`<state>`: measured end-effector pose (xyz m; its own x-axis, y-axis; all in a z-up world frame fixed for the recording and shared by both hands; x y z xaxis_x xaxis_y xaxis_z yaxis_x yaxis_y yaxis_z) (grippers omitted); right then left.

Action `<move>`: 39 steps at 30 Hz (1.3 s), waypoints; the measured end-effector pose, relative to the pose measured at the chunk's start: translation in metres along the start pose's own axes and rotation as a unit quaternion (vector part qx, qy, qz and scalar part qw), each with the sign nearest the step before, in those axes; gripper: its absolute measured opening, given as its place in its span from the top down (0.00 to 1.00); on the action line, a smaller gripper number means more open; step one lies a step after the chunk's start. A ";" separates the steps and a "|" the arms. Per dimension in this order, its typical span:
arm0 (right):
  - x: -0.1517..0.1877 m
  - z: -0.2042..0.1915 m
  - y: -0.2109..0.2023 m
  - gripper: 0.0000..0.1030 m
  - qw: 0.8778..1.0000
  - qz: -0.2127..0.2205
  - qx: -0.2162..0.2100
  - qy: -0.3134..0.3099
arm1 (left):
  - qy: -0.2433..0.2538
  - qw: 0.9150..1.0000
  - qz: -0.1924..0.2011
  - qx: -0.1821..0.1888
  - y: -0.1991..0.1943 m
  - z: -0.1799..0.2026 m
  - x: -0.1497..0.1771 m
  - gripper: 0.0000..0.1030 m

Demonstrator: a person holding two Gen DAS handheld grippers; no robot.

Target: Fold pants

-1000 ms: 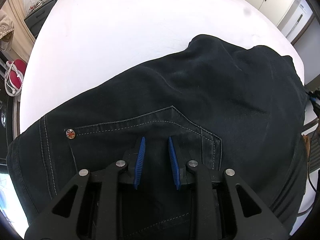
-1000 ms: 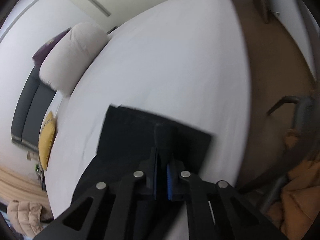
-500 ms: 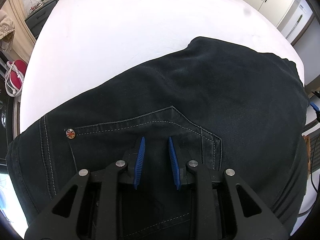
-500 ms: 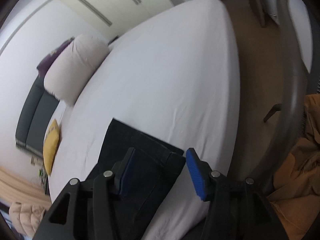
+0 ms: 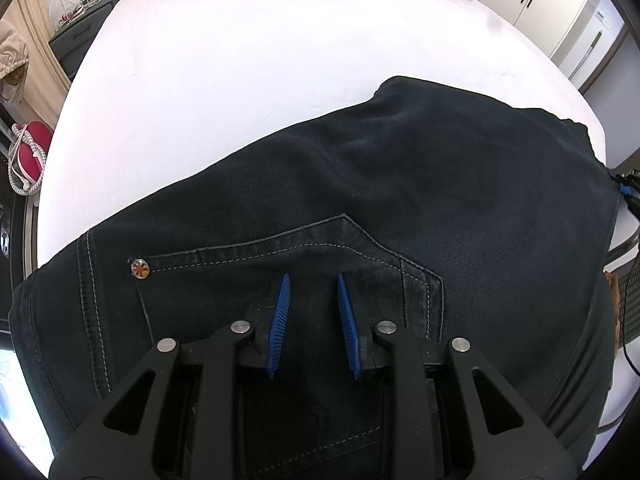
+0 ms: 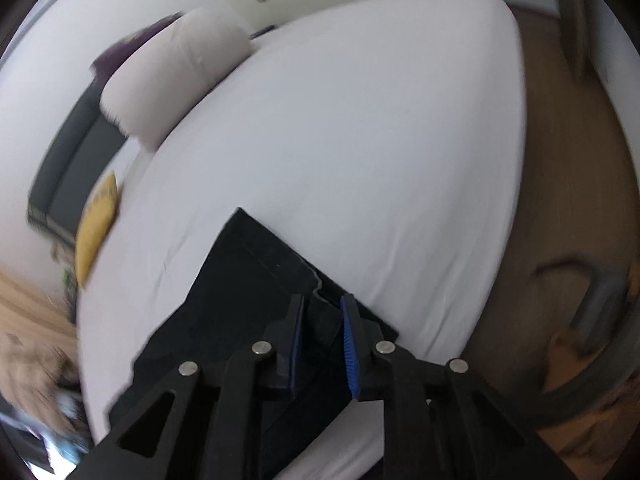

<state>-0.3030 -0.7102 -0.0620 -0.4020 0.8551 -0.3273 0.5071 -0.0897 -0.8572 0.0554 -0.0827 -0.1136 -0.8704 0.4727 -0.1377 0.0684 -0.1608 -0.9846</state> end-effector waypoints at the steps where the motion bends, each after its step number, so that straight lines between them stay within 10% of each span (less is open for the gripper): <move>1: -0.002 -0.008 -0.002 0.82 1.000 0.006 0.011 -0.017 | 0.000 1.000 0.000 0.000 0.000 0.000 0.000 0.77; 8: -0.018 -0.047 -0.023 0.83 0.994 0.063 -0.003 -0.094 | -0.003 1.000 0.005 0.003 -0.001 -0.002 0.002 0.76; 14: -0.016 -0.008 0.033 0.86 0.997 -0.011 0.051 -0.049 | 0.010 1.000 0.011 -0.012 -0.002 0.002 0.006 0.76; 22: -0.012 0.027 0.010 0.87 0.995 -0.017 0.093 0.026 | 0.005 1.000 0.015 -0.008 0.000 -0.002 0.010 0.76; 24: -0.010 0.028 0.001 0.81 0.990 -0.019 0.138 0.024 | 0.005 1.000 0.015 -0.010 0.000 -0.002 0.011 0.76; 28: -0.015 -0.003 -0.033 0.51 0.994 0.043 0.096 -0.026 | 0.005 1.000 0.011 -0.012 0.001 0.004 0.008 0.76; 30: -0.023 -0.036 -0.041 0.51 0.991 0.064 0.083 -0.077 | 0.003 1.000 0.008 -0.014 0.002 0.006 0.006 0.76; 39: -0.047 -0.107 0.060 0.66 0.977 -0.112 0.055 -0.175 | 0.001 1.000 0.010 -0.013 0.005 0.007 0.005 0.76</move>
<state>-0.1722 -0.7010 -0.0556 -0.7396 0.6337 -0.2269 0.3003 0.0090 -0.9538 0.0480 -0.0867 -0.1181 -0.8673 0.4720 -0.1581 0.0992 -0.1474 -0.9841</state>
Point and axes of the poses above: each gripper's, at about its wrist camera, not at the fingertips, and y roughly the way its jaws point, z to its right, x to its underside, the point moved 1 cm from there along y, roughly the way its jaws point, and after that the axes turned 13 degrees about -z, right-handed, at the moved point
